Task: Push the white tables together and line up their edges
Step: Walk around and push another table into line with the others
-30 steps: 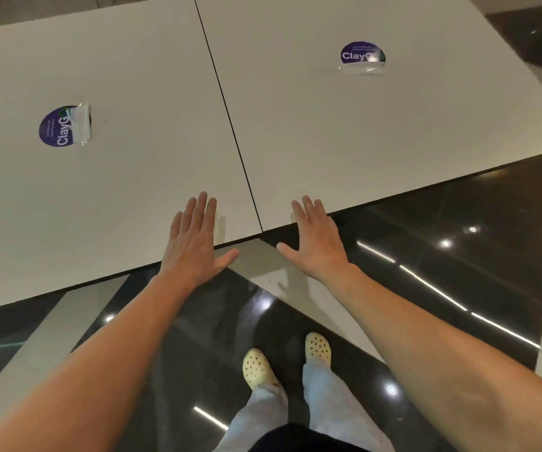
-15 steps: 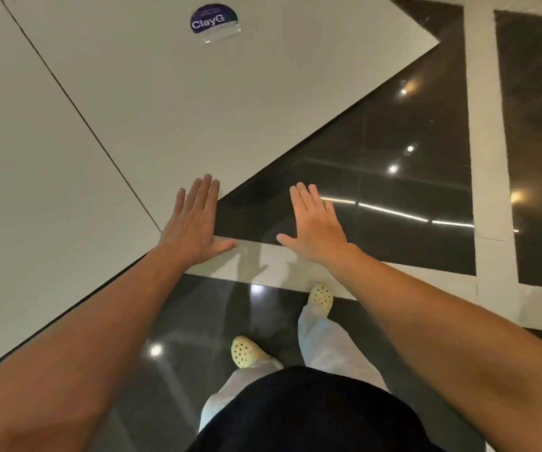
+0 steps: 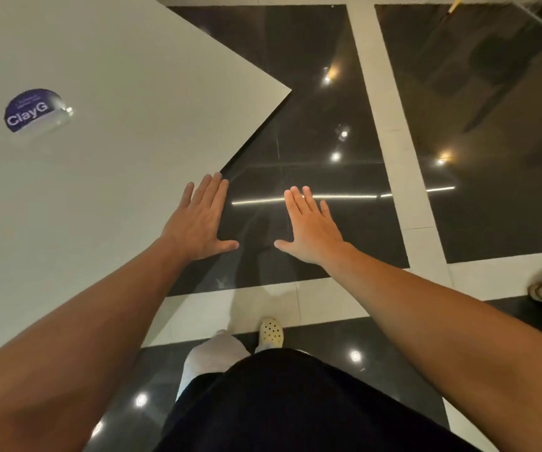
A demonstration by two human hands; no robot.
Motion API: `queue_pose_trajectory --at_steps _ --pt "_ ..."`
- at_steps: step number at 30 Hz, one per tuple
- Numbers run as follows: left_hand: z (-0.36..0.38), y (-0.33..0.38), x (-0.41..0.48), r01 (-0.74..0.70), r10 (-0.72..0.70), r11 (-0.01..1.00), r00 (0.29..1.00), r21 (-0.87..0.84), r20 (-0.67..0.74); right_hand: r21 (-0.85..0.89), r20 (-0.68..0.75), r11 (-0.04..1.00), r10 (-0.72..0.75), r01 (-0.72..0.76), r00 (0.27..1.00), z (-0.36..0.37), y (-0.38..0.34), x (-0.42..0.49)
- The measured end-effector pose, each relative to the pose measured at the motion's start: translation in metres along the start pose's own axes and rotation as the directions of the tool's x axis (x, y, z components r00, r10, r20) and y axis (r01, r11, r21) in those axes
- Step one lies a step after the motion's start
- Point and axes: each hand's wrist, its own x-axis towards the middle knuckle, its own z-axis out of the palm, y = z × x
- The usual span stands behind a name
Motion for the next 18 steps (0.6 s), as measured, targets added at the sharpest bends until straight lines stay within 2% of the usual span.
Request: queue_pose_trajectory --at_steps 7,18 --pt "-0.024 0.012 0.134 -0.091 0.091 0.996 0.996 0.003 0.005 -0.011 -0.007 0.995 0.098 -0.098 0.995 -0.032 0.067 0.08" --pt "-0.082 -0.037 0.337 -0.139 0.139 0.99 0.99 0.029 -0.013 0.005 0.011 0.984 0.177 -0.177 0.984 -0.119 0.135 0.237"
